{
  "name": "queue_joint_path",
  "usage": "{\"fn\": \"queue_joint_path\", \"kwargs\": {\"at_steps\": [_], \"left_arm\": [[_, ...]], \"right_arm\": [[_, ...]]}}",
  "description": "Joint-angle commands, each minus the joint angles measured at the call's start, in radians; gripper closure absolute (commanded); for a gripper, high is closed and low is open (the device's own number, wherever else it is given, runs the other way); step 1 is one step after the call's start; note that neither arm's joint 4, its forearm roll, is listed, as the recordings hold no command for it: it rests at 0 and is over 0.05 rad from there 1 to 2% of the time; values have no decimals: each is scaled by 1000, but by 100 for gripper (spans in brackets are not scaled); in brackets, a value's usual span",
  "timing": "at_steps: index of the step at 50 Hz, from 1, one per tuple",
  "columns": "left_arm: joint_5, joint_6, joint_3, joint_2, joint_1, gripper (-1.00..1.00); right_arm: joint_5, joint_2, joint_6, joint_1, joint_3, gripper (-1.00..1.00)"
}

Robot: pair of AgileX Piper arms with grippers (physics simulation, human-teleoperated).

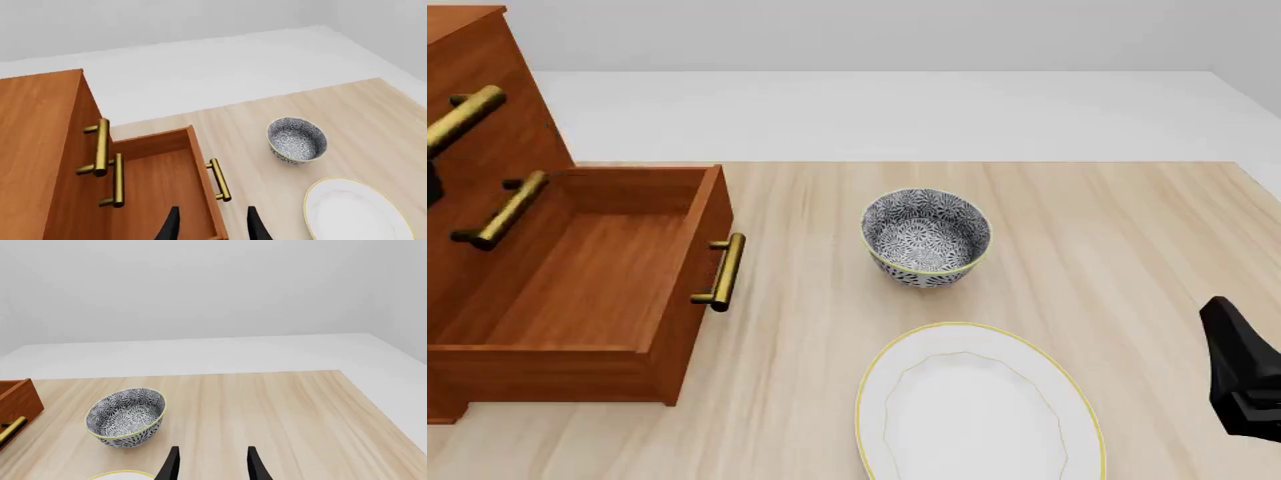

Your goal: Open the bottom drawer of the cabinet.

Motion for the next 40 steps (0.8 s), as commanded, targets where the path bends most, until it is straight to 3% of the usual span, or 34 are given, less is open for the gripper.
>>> {"fn": "queue_joint_path", "kwargs": {"at_steps": [1, 3, 4, 6, 11, 12, 14, 16, 18, 22, 25, 27, 28, 29, 31, 32, 33, 35, 40], "left_arm": [[101, 105, -36, -302, -27, -100], [120, 156, -66, -374, -2, -100], [109, 148, -96, -405, -45, -100], [82, 238, -106, -407, -21, -100], [13, 262, -105, -407, -43, -100], [-4, 306, -122, -407, -20, -100], [-26, 306, -142, -407, -23, -100], [-75, 380, -131, -407, -12, -100], [-78, 344, -159, -407, -10, -100], [-86, 352, -207, -407, 23, -100], [-111, 406, -239, -407, 33, -100], [-80, 361, -284, -407, 60, -100], [-197, 450, -191, -407, 49, -100], [-228, 449, -161, -407, 38, -100], [-80, 423, -335, -407, 54, -100], [-76, 437, -346, -407, 49, -100], [1, 421, -424, -407, 56, -100], [510, 426, -964, -407, 113, -100], [510, 443, -1014, -407, 108, -100]], "right_arm": [[0, 0, 0, 0, 0, -100], [0, 0, 0, 0, 0, -100], [0, 0, 0, 0, 0, -100], [0, 0, 0, 0, 0, -100], [0, 0, 0, 0, 0, -100], [0, 0, 0, 0, 0, -100], [0, 0, 0, 0, 0, -100], [0, 0, 0, 0, 0, -100], [0, 0, 0, 0, 0, -100], [0, 0, 0, 0, 0, -100], [0, 1, 0, 0, 0, -100], [0, 1, 0, 0, 0, -100], [0, 0, 0, 0, 0, -100], [0, 0, 0, 0, 0, -100], [0, 0, 0, 0, 0, -100], [0, 0, 0, 0, 0, -100], [0, 0, 0, 0, 0, -100], [0, 0, 0, 0, 0, -100], [0, 0, 0, 0, 0, -100]]}}
